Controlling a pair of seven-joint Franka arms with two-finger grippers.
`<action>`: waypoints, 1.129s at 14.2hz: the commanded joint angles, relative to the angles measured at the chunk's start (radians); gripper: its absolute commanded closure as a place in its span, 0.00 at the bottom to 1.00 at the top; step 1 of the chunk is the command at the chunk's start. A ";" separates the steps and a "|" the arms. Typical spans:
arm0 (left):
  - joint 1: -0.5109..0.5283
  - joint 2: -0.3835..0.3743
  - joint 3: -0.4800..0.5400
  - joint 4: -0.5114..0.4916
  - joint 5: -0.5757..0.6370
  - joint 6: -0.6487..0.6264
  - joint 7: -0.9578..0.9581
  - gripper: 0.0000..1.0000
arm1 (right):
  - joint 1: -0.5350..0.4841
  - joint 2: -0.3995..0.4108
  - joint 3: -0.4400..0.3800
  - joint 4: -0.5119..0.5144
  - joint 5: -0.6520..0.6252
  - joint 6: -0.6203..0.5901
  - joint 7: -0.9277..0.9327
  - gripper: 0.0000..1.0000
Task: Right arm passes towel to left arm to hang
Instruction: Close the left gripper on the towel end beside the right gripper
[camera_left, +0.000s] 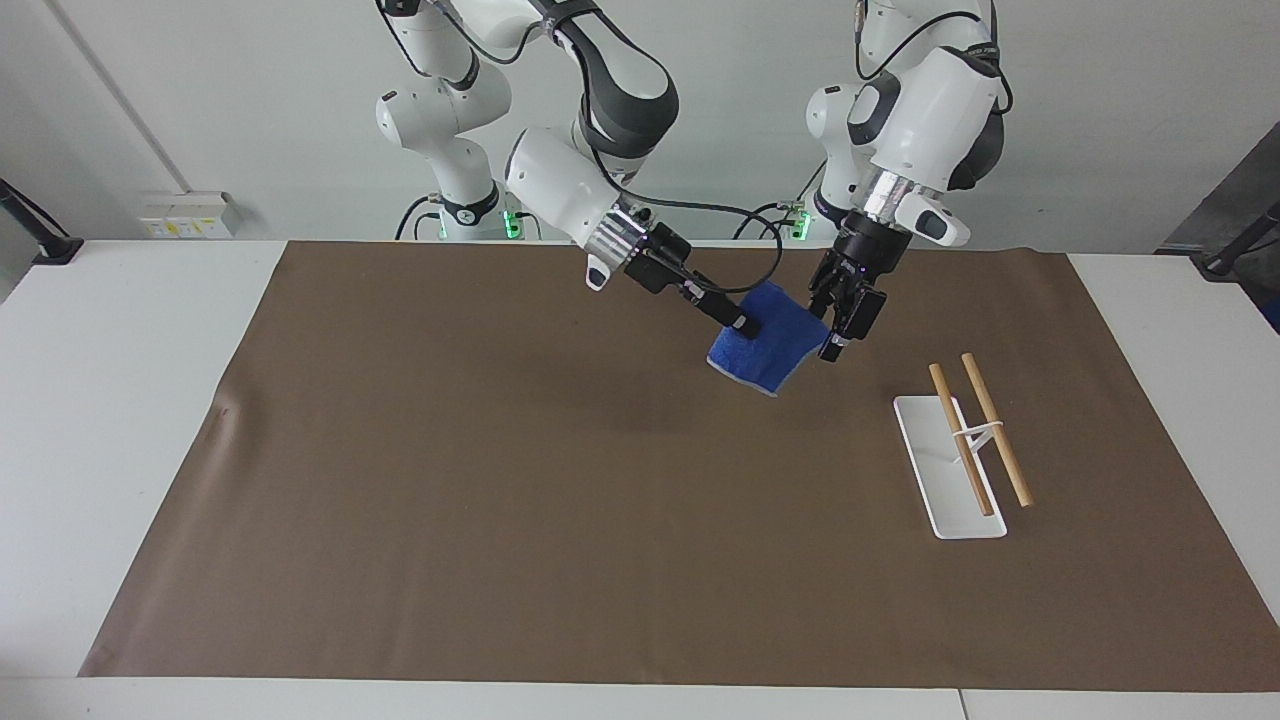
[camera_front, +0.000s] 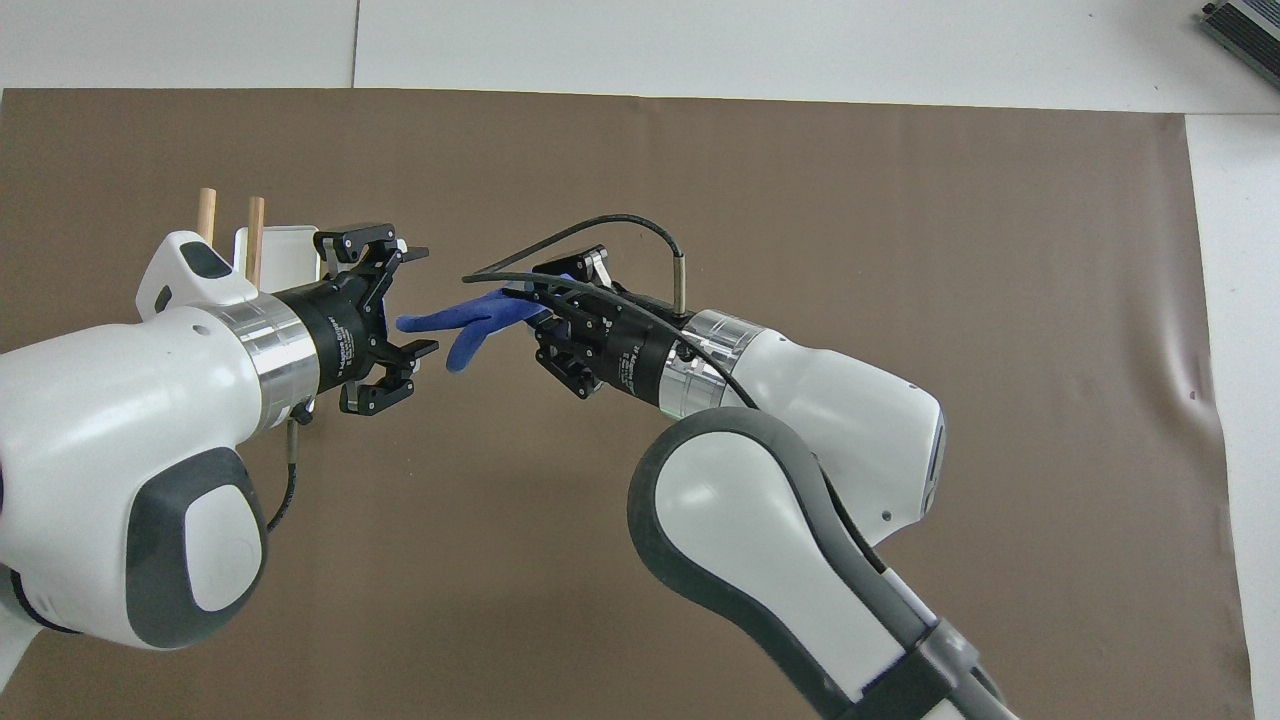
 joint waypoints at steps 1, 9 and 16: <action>-0.004 -0.001 0.002 -0.018 -0.019 0.027 0.022 0.24 | 0.000 0.008 0.007 0.013 0.014 0.021 -0.029 1.00; -0.001 0.005 0.000 -0.033 -0.019 0.020 0.114 1.00 | -0.004 0.009 0.006 0.013 0.014 0.020 -0.029 1.00; 0.006 0.011 0.002 -0.024 -0.018 0.017 0.119 1.00 | -0.012 0.009 0.006 0.013 0.005 0.018 -0.031 0.74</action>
